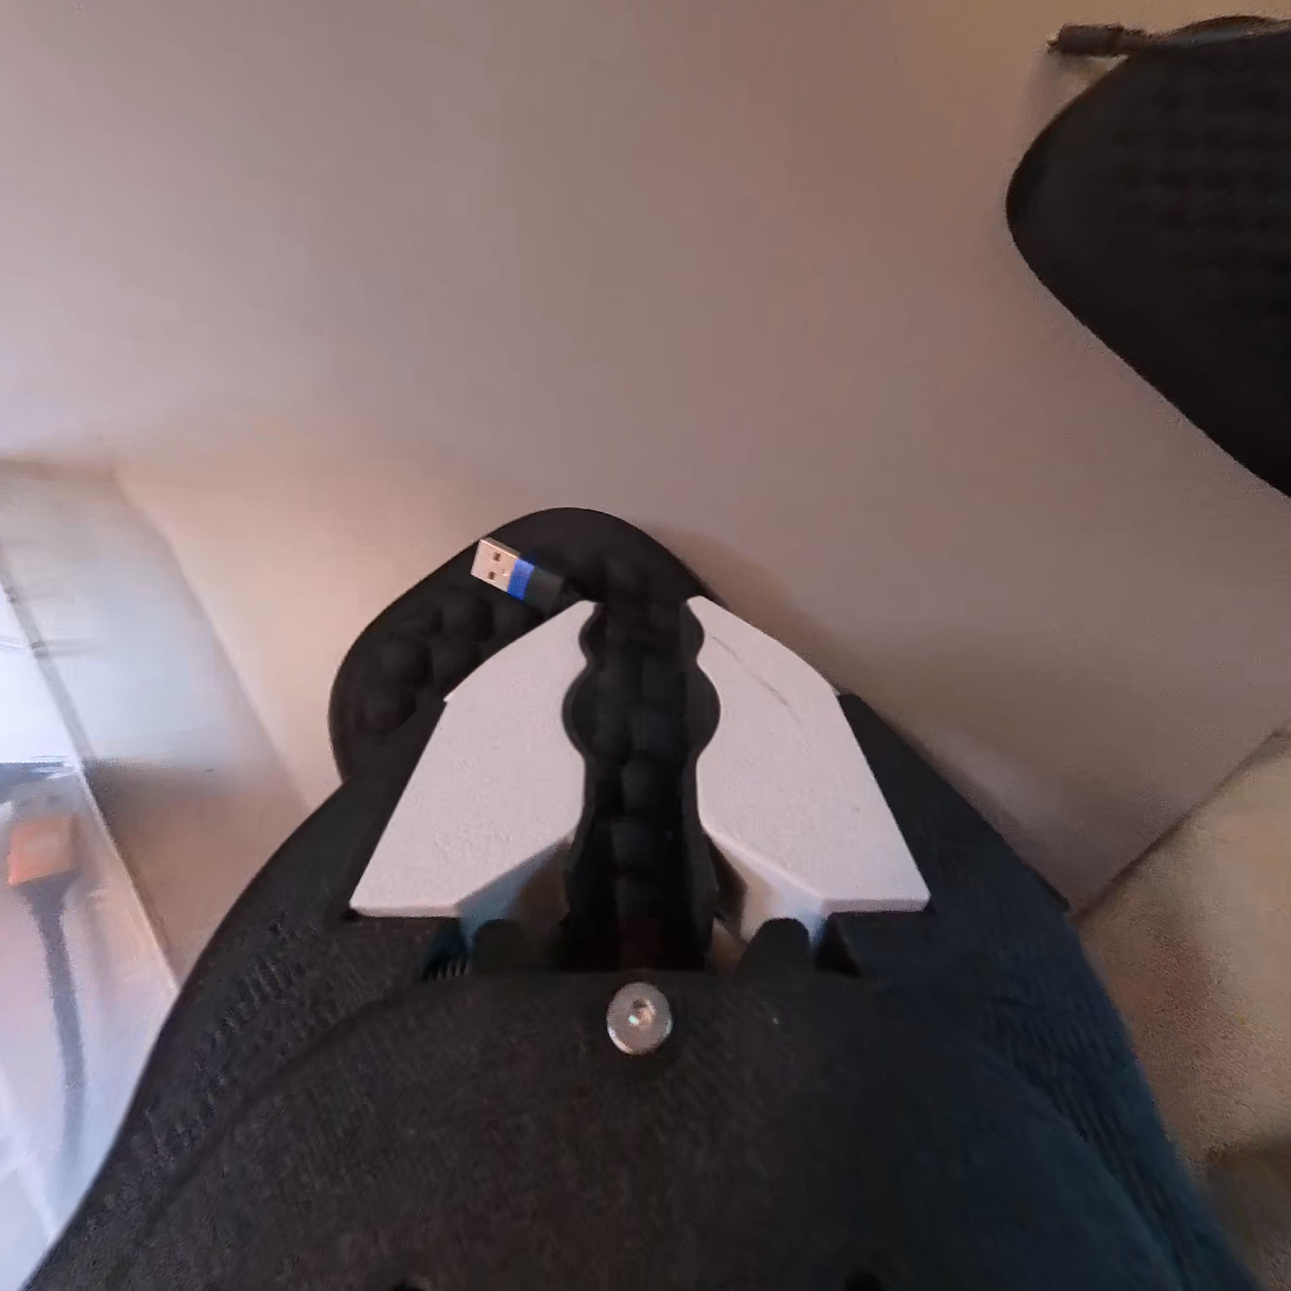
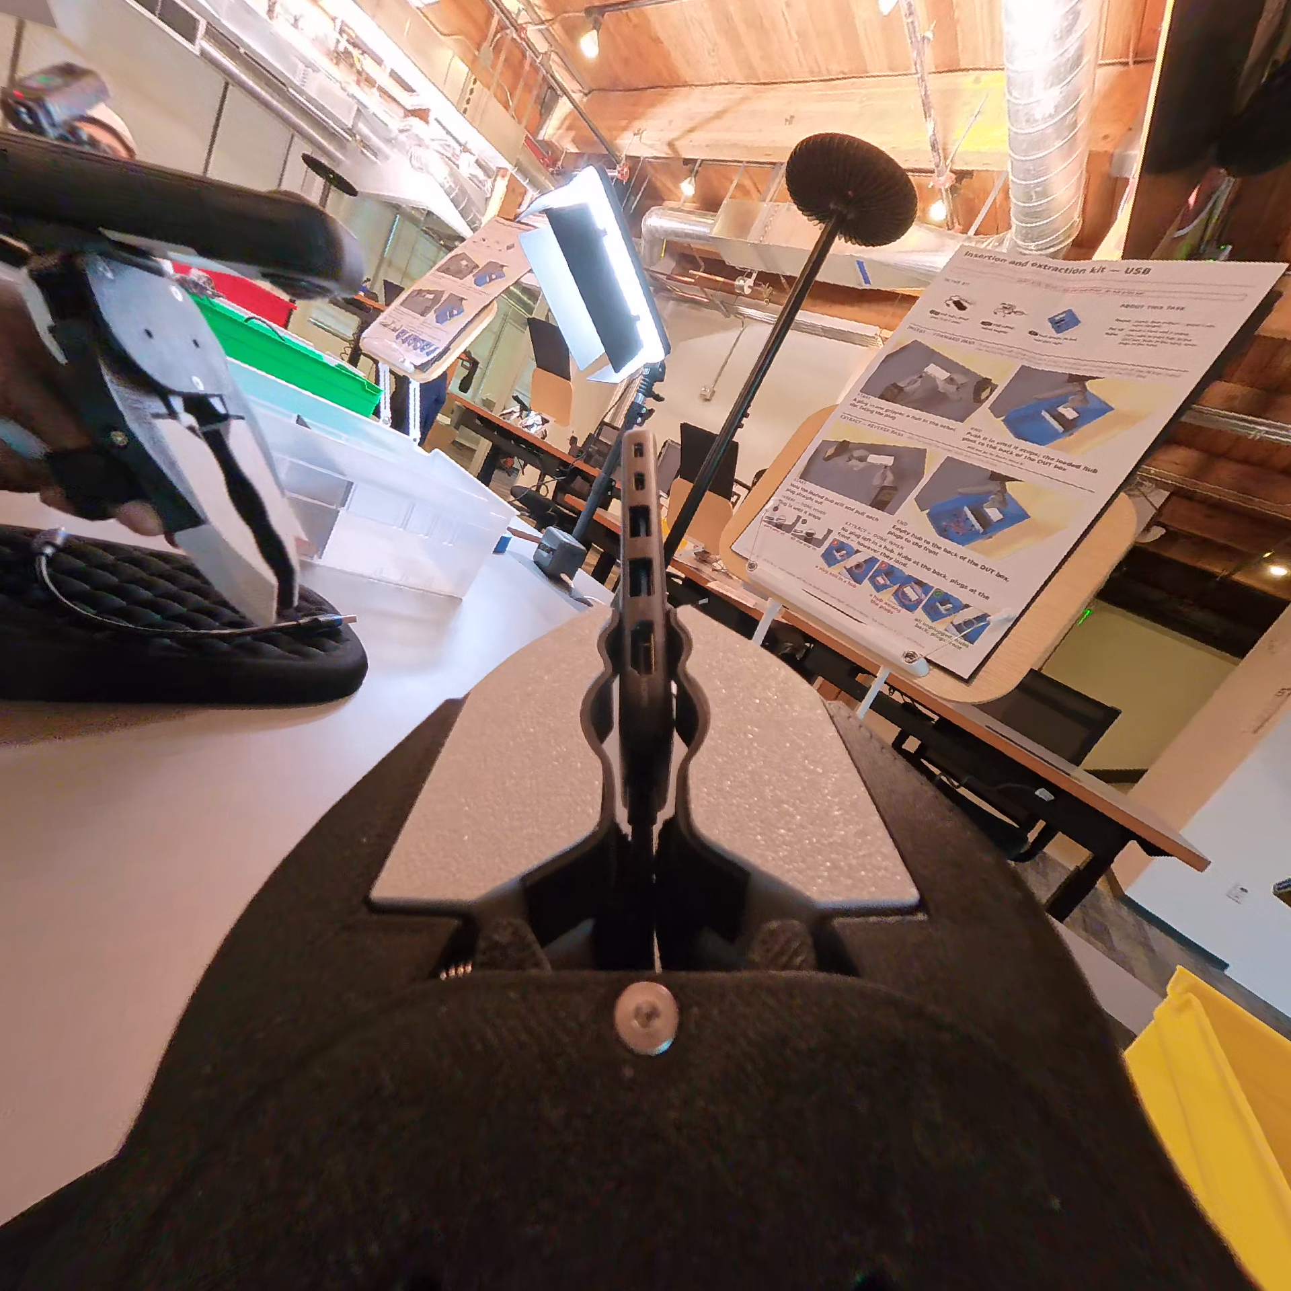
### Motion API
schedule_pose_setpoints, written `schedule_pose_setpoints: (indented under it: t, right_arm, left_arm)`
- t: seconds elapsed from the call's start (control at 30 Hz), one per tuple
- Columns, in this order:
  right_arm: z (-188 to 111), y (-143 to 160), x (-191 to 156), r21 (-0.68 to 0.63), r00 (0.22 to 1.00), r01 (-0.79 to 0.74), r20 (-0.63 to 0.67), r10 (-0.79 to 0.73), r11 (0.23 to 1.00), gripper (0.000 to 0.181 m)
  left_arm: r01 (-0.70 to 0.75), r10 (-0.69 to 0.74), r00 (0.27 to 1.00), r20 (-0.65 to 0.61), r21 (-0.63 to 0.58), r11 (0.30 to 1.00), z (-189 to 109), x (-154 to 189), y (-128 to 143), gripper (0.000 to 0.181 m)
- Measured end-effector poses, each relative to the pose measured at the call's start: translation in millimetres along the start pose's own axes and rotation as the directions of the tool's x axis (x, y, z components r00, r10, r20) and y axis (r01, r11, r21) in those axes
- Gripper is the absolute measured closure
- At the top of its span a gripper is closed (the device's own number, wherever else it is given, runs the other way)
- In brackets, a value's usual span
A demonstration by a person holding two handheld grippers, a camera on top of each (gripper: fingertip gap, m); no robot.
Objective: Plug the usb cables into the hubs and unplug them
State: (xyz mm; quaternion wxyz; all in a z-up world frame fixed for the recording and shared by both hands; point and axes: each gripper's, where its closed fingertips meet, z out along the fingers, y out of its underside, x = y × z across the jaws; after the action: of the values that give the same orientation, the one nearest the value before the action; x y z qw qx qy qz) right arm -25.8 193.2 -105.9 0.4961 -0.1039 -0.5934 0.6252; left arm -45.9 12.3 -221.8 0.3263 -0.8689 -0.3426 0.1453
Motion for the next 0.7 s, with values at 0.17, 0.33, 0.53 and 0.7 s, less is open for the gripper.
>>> schedule_pose_setpoints:
  t: [0.17,0.33,0.53,0.7]
  right_arm:
    - [1,2,-1,-0.016,1.000,0.012,0.000,-0.012,1.000,0.170]
    - [1,4,-2,-0.027,1.000,0.025,0.002,-0.025,0.999,0.170]
    - [1,3,-1,-0.022,1.000,0.022,-0.003,-0.022,1.000,0.170]
    - [1,3,-1,-0.024,1.000,0.023,0.000,-0.023,0.999,0.170]
  left_arm:
    - [-0.024,0.024,1.000,-0.006,-0.076,0.997,3,5,16,0.158]
    - [-0.167,0.166,0.986,-0.018,-0.104,0.980,3,10,21,0.165]
    - [-0.518,0.534,0.845,-0.006,-0.256,0.817,-23,-15,34,0.176]
    - [-0.507,0.510,0.858,-0.068,-0.278,0.816,-28,-18,53,0.170]
